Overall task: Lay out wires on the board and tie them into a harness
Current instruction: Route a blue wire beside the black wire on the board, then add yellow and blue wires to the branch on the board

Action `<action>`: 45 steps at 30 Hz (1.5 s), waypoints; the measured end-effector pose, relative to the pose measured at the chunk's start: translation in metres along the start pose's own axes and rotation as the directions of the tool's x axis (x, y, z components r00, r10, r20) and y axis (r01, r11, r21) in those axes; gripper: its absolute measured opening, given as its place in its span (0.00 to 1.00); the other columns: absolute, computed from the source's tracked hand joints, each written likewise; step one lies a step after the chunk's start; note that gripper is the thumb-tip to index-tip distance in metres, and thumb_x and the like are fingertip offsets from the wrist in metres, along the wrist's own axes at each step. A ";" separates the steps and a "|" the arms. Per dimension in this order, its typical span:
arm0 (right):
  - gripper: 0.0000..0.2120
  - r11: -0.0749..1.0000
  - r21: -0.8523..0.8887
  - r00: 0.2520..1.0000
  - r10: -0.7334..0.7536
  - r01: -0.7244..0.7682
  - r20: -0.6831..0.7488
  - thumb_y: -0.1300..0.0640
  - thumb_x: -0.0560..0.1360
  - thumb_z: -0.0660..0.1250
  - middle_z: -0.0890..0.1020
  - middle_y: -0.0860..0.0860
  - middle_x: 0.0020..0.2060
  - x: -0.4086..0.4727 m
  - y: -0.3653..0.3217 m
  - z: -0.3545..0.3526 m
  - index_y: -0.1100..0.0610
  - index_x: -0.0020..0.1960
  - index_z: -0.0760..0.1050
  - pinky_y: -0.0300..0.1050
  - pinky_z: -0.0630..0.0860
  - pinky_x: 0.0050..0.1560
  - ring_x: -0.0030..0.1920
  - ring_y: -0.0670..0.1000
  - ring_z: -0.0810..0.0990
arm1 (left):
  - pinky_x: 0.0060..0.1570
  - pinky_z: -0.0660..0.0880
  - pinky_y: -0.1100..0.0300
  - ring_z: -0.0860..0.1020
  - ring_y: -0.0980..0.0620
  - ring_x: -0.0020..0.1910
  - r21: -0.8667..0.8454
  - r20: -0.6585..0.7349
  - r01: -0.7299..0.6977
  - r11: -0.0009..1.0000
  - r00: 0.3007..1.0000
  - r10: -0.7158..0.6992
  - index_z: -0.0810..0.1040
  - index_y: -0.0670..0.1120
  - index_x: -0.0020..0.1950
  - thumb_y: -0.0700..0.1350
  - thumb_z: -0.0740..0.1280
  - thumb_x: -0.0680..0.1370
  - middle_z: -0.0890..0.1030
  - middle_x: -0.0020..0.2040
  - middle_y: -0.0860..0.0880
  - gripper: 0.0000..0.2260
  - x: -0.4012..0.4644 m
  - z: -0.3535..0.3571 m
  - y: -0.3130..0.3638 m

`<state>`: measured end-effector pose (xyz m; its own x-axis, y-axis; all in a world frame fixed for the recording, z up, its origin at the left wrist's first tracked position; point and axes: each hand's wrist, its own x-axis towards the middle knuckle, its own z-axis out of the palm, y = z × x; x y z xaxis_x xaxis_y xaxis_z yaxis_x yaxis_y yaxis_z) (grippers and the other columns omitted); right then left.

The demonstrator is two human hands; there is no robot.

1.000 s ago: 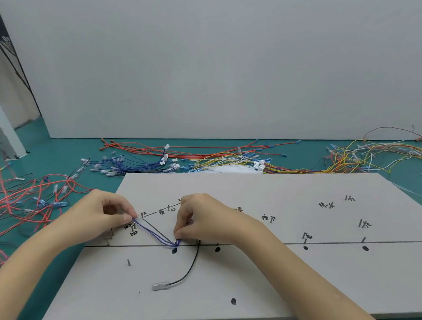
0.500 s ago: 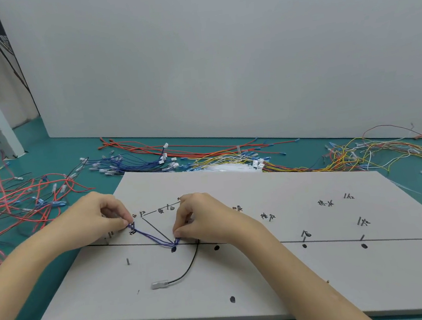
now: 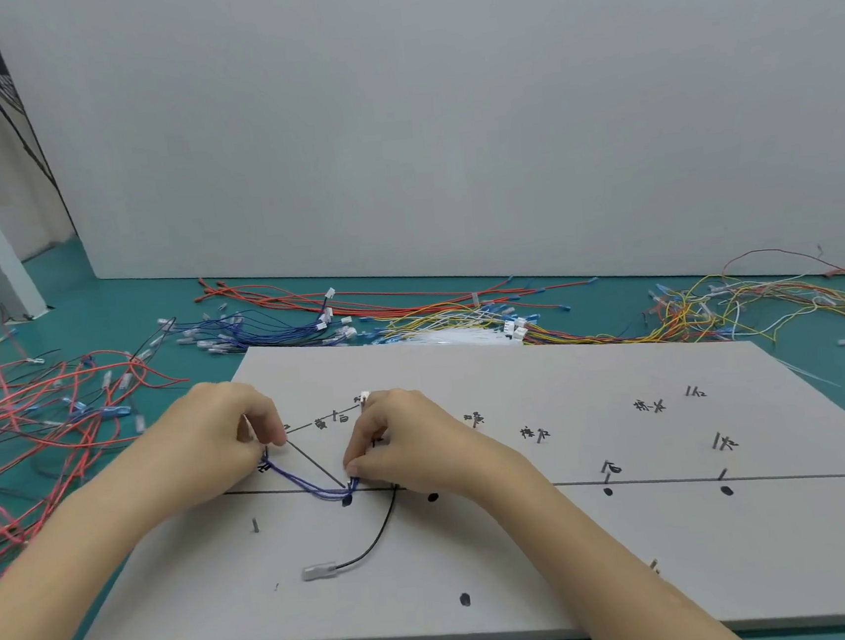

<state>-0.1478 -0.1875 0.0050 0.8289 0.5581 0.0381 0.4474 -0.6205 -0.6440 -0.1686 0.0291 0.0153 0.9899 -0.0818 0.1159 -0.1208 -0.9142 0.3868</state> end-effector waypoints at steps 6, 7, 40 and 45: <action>0.07 0.980 0.188 0.978 0.104 -0.070 -0.179 0.56 0.75 0.67 0.80 0.43 0.37 0.009 0.016 -0.023 0.57 0.46 0.83 0.40 0.75 0.43 0.41 0.44 0.78 | 0.34 0.71 0.64 0.77 0.61 0.35 -0.084 0.022 0.025 0.996 0.999 -0.023 0.81 0.55 0.31 0.36 0.65 0.70 0.81 0.33 0.55 0.15 -0.002 0.007 -0.005; 0.08 0.982 0.152 0.976 0.140 -0.114 -0.169 0.56 0.76 0.66 0.82 0.45 0.40 0.014 0.022 -0.032 0.57 0.49 0.82 0.40 0.74 0.42 0.41 0.44 0.78 | 0.34 0.70 0.64 0.76 0.62 0.35 -0.091 0.009 0.025 0.996 1.000 -0.025 0.81 0.54 0.31 0.37 0.66 0.70 0.80 0.33 0.56 0.13 -0.002 0.008 -0.005; 0.16 0.956 0.292 0.666 0.212 0.009 -0.715 0.67 0.74 0.61 0.80 0.56 0.49 0.109 0.082 -0.122 0.62 0.59 0.78 0.36 0.71 0.42 0.42 0.47 0.76 | 0.32 0.68 0.59 0.72 0.57 0.28 -0.248 -0.123 0.057 0.967 0.988 -0.090 0.79 0.48 0.29 0.39 0.68 0.72 0.78 0.29 0.51 0.12 0.001 0.024 -0.004; 0.07 0.717 0.622 0.545 0.400 0.315 -0.737 0.70 0.74 0.66 0.79 0.55 0.38 0.103 0.061 -0.156 0.60 0.47 0.73 0.41 0.77 0.44 0.37 0.51 0.80 | 0.33 0.70 0.59 0.73 0.55 0.30 -0.255 -0.110 0.061 0.965 0.990 -0.091 0.80 0.48 0.30 0.40 0.68 0.73 0.79 0.29 0.51 0.11 0.001 0.023 -0.004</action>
<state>0.0171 -0.2538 0.0883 0.8781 -0.3498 0.3266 0.3733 0.0737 -0.9248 -0.1651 0.0235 -0.0073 0.9826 0.0460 0.1798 -0.0755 -0.7857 0.6139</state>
